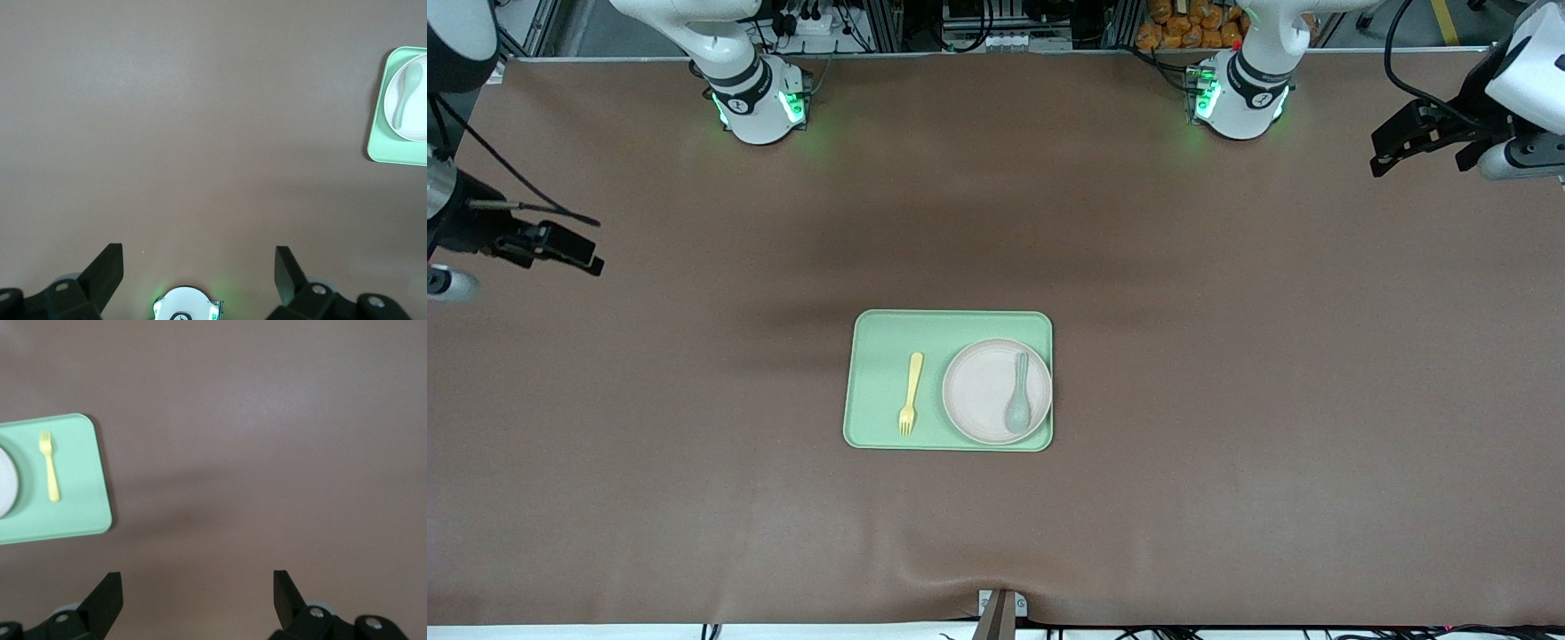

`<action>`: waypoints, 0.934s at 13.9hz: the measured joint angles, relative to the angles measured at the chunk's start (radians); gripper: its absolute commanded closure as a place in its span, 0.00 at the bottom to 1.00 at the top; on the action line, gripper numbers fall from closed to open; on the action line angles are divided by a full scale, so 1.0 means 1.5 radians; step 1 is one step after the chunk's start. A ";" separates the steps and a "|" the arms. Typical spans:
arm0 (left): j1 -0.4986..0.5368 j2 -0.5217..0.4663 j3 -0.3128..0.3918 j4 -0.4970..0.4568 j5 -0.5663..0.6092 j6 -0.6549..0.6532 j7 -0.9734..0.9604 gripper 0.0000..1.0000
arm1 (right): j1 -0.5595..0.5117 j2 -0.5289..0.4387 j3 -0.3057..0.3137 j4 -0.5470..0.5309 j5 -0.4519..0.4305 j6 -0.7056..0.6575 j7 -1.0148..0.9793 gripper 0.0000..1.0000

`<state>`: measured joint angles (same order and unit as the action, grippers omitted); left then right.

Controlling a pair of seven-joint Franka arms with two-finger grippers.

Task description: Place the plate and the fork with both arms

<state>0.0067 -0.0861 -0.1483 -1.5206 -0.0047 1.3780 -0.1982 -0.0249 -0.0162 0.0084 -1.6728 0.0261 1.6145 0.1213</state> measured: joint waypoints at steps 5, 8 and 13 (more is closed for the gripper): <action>0.000 0.000 0.000 -0.001 0.000 0.000 0.000 0.00 | -0.012 0.009 -0.002 0.042 -0.013 -0.015 0.000 0.00; 0.000 0.001 0.000 -0.001 0.000 0.000 0.000 0.00 | -0.014 0.038 -0.001 0.104 -0.013 -0.045 -0.001 0.00; 0.006 0.001 0.001 -0.001 0.000 0.000 0.001 0.00 | -0.013 0.048 0.005 0.111 -0.013 -0.058 -0.001 0.00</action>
<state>0.0153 -0.0851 -0.1471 -1.5219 -0.0047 1.3778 -0.1971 -0.0443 0.0561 0.0163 -1.5070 0.0068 1.5270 0.1194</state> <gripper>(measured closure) 0.000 0.000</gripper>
